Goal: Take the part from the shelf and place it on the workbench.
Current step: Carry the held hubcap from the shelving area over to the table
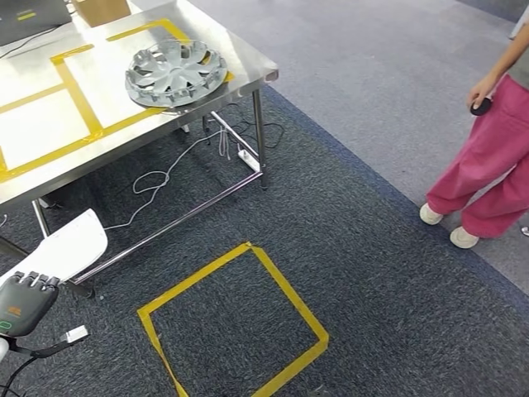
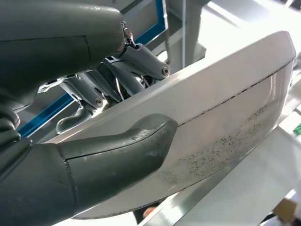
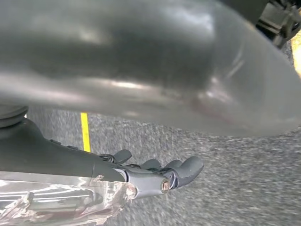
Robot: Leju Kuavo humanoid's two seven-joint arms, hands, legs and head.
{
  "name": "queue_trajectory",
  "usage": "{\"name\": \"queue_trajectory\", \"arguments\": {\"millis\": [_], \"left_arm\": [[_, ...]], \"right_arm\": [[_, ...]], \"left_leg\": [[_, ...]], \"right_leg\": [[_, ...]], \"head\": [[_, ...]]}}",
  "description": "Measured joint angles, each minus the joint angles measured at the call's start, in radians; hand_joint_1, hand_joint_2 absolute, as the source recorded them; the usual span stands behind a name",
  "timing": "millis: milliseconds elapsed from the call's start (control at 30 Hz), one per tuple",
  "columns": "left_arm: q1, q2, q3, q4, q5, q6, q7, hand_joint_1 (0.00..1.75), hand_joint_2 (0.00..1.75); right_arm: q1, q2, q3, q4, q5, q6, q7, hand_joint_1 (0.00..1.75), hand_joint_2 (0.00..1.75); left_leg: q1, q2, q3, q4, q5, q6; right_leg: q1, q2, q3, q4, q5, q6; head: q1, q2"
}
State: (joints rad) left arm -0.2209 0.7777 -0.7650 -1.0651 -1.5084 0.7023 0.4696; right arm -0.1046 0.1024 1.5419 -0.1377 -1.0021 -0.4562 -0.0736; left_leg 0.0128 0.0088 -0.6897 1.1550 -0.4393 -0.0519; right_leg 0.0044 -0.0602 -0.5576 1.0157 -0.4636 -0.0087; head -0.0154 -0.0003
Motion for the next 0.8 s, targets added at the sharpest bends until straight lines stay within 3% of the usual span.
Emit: {"name": "queue_trajectory", "arguments": {"millis": [67, 100, 133, 200, 267, 333, 400, 433, 467, 500, 567, 633, 700, 733, 800], "left_arm": [[-0.004, 0.001, 0.001, 0.000, 0.000, 0.000, 0.000, 1.75, 1.75], [-0.006, 0.002, 0.001, 0.000, 0.000, 0.000, 0.000, 1.75, 1.75], [-0.007, 0.002, 0.001, 0.000, 0.000, 0.000, 0.000, 1.75, 1.75], [-0.003, 0.003, 0.001, 0.000, 0.000, 0.000, 0.000, 1.75, 1.75], [-0.003, 0.003, 0.001, 0.001, 0.000, 0.000, 0.000, 1.75, 1.75], [-0.005, 0.000, 0.001, 0.001, 0.000, 0.000, -0.001, 1.75, 1.75], [-0.004, -0.004, 0.001, 0.001, 0.000, 0.000, -0.001, 1.75, 1.75], [-0.004, -0.005, 0.000, 0.001, 0.000, 0.000, -0.001, 1.75, 1.75], [-0.003, -0.006, 0.000, 0.002, 0.000, 0.000, -0.001, 1.75, 1.75], [-0.004, -0.006, 0.000, 0.002, 0.000, 0.000, -0.001, 1.75, 1.75], [-0.005, -0.007, 0.001, 0.002, 0.000, 0.000, -0.001, 1.75, 1.75], [-0.005, -0.006, 0.001, 0.002, 0.000, 0.000, -0.001, 1.75, 1.75], [-0.002, -0.002, 0.001, 0.002, 0.000, 0.000, -0.001, 1.75, 1.75], [0.000, 0.000, 0.001, 0.002, 0.000, 0.000, -0.001, 1.75, 1.75], [0.001, 0.005, 0.001, 0.002, 0.000, 0.000, 0.004, 1.75, 1.75]], "right_arm": [[-0.001, 0.000, 0.000, 0.000, 0.000, 0.000, 0.000, 0.00, 0.00], [-0.001, 0.000, 0.000, 0.000, 0.000, 0.000, 0.000, 0.00, 0.00], [-0.001, 0.000, 0.000, 0.000, 0.000, 0.000, 0.000, 0.00, 0.00], [-0.002, 0.000, 0.000, 0.000, 0.000, 0.000, 0.000, 0.00, 0.00], [-0.004, 0.000, 0.000, 0.000, 0.000, 0.000, 0.000, 0.00, 0.00], [-0.004, 0.000, 0.000, 0.000, 0.000, 0.000, 0.000, 0.00, 0.00], [-0.001, 0.000, 0.000, 0.000, -0.001, 0.000, 0.000, 0.00, 0.00], [0.000, 0.000, 0.000, 0.000, -0.001, 0.000, 0.000, 0.00, 0.00], [0.001, 0.000, 0.000, 0.000, -0.001, -0.001, 0.000, 0.00, 0.00], [0.000, 0.000, 0.000, 0.000, -0.001, -0.001, 0.000, 0.00, 0.00], [-0.001, 0.000, 0.000, 0.000, -0.001, -0.001, 0.000, 0.00, 0.00], [-0.002, 0.000, 0.000, 0.000, -0.002, -0.001, 0.000, 0.00, 0.00], [-0.003, 0.001, 0.000, 0.000, -0.002, -0.001, 0.000, 0.00, 0.00], [-0.003, 0.001, 0.000, 0.000, -0.002, -0.002, -0.001, 0.00, 0.00], [-0.004, 0.001, 0.000, 0.000, -0.005, -0.005, -0.003, 0.00, 0.00]], "left_leg": [[-0.009, 0.046, 0.068, -0.126, 0.042, 0.008], [-0.013, 0.060, 0.085, -0.160, 0.047, 0.015], [-0.016, 0.061, 0.089, -0.172, 0.044, 0.022], [-0.014, 0.033, 0.087, -0.175, 0.045, 0.035], [-0.007, 0.008, 0.088, -0.177, 0.047, 0.045], [-0.003, -0.015, 0.087, -0.178, 0.049, 0.052], [-0.002, -0.041, 0.087, -0.177, 0.050, 0.055], [-0.002, -0.056, 0.087, -0.177, 0.050, 0.055], [-0.001, -0.070, 0.088, -0.177, 0.050, 0.054], [0.000, -0.085, 0.088, -0.176, 0.050, 0.053], [0.001, -0.112, 0.086, -0.173, 0.049, 0.045], [0.003, -0.136, 0.079, -0.171, 0.053, 0.033], [0.007, -0.153, 0.073, -0.174, 0.059, 0.020], [0.007, -0.141, 0.069, -0.170, 0.055, 0.015], [0.003, -0.084, 0.039, -0.107, 0.015, 0.007]], "right_leg": [[0.006, -0.024, 0.007, 0.001, -0.008, 0.008], [0.010, -0.036, 0.010, 0.001, -0.012, 0.012], [0.013, -0.047, 0.013, 0.000, -0.015, 0.017], [0.013, -0.061, 0.018, -0.002, -0.021, 0.026], [0.010, -0.020, 0.003, 0.039, -0.049, 0.039], [0.006, 0.039, -0.056, 0.162, -0.108, 0.047], [0.005, 0.056, -0.121, 0.278, -0.143, 0.049], [0.005, 0.058, -0.134, 0.290, -0.133, 0.048], [0.004, 0.061, -0.128, 0.262, -0.104, 0.047], [0.002, 0.072, -0.105, 0.200, -0.063, 0.046], [-0.006, 0.120, -0.046, 0.065, -0.004, 0.043], [-0.008, 0.145, -0.019, 0.012, 0.007, 0.038], [-0.006, 0.125, -0.016, 0.010, 0.010, 0.026], [-0.007, 0.116, -0.016, 0.008, 0.013, 0.019], [-0.010, 0.099, -0.015, 0.003, 0.017, 0.008]], "head": [[-0.001, 0.000], [0.000, 0.000], [0.000, 0.000], [0.000, 0.000], [0.003, 0.000], [0.007, 0.000], [0.008, 0.000], [0.008, 0.000], [0.008, 0.000], [0.008, 0.000], [0.007, 0.000], [0.007, 0.000], [0.007, 0.000], [0.006, 0.000], [0.001, 0.000]]}}
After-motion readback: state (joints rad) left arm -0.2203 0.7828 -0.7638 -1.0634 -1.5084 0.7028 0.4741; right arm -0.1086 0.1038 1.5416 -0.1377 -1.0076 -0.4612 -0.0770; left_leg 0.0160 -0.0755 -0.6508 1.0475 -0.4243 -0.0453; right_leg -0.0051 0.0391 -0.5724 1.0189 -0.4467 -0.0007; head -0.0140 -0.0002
